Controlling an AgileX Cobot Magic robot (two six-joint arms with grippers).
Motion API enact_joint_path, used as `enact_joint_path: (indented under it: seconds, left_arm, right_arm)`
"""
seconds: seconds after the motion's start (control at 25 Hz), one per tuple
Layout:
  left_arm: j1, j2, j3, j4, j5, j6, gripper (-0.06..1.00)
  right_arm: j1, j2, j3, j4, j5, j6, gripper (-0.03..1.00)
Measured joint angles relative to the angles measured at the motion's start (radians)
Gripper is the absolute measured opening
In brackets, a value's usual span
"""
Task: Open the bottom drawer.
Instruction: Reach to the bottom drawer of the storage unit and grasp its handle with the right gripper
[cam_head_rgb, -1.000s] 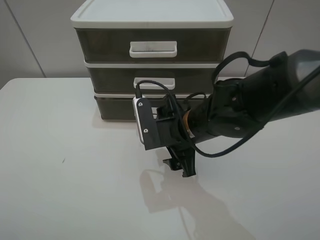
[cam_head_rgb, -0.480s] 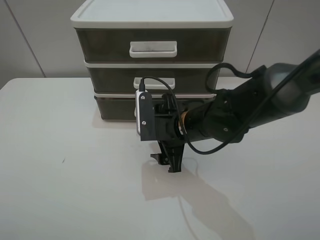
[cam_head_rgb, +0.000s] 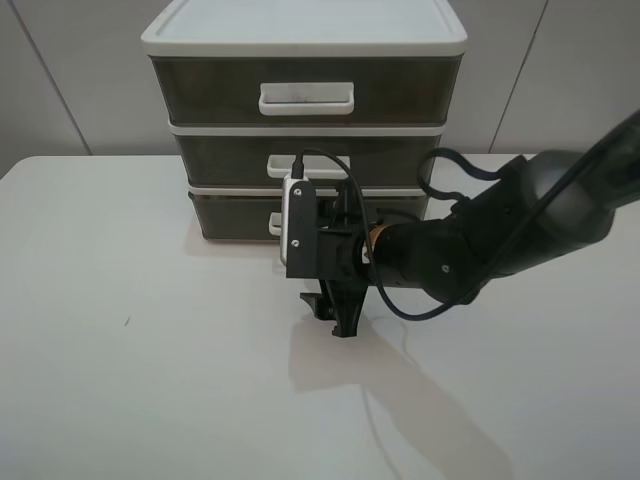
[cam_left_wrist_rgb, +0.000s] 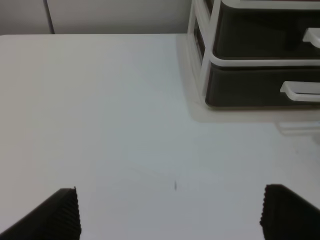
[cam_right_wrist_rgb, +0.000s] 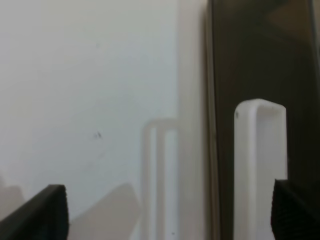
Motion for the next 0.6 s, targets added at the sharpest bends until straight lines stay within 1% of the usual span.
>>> enact_joint_path:
  seconds: [0.04,0.16,0.6]
  left_arm:
    - [0.000,0.000,0.000,0.000,0.000,0.000,0.74]
    - [0.000,0.000,0.000,0.000,0.000,0.000,0.74]
    - [0.000,0.000,0.000,0.000,0.000,0.000,0.74]
  right_arm:
    - [0.000,0.001,0.004,0.031,-0.022,-0.042,0.80]
    - [0.000,0.007,0.008,0.064,-0.069,-0.087,0.80]
    - [0.000,0.088,0.011,0.078,-0.164,-0.098,0.80]
